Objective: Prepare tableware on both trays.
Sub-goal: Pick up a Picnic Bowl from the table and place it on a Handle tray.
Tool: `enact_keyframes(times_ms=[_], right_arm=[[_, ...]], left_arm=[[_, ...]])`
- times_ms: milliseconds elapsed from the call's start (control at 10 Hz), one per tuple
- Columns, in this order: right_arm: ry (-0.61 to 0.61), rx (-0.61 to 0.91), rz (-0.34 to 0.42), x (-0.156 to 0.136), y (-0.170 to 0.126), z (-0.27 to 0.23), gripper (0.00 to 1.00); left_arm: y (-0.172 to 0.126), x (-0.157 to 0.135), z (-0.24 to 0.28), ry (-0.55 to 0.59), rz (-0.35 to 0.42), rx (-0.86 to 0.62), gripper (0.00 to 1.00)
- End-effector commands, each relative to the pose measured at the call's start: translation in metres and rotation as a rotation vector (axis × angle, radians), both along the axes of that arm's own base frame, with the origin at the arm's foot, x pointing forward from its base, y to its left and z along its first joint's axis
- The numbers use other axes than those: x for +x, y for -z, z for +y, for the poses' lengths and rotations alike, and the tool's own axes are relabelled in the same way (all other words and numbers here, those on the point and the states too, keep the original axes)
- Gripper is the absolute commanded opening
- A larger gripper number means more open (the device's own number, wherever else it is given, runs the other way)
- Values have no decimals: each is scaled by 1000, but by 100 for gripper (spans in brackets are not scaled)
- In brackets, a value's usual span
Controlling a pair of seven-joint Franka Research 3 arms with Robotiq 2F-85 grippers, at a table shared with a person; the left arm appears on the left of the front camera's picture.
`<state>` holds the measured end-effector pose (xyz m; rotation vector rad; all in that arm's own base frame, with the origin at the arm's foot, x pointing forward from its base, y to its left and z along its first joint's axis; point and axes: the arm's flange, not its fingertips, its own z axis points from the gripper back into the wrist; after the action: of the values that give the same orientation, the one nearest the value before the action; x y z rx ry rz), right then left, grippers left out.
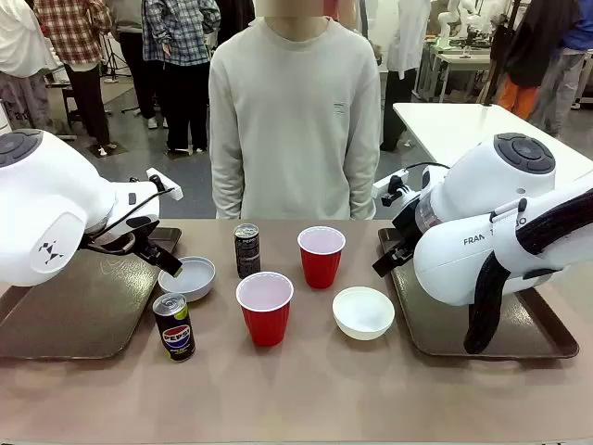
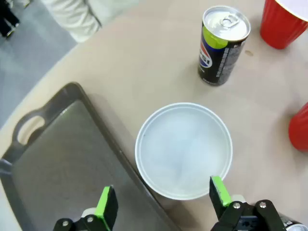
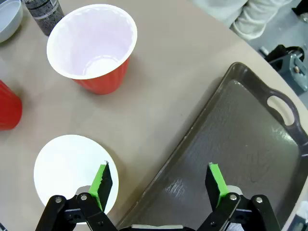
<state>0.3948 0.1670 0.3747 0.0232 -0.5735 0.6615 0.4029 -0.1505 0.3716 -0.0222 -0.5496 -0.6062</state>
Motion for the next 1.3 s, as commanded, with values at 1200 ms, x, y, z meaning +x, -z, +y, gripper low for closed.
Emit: enact_keyframes(times_ms=[1200], right_arm=[[0, 0, 0, 0, 0, 0, 100]], left_arm=[[0, 0, 0, 0, 0, 0, 100]])
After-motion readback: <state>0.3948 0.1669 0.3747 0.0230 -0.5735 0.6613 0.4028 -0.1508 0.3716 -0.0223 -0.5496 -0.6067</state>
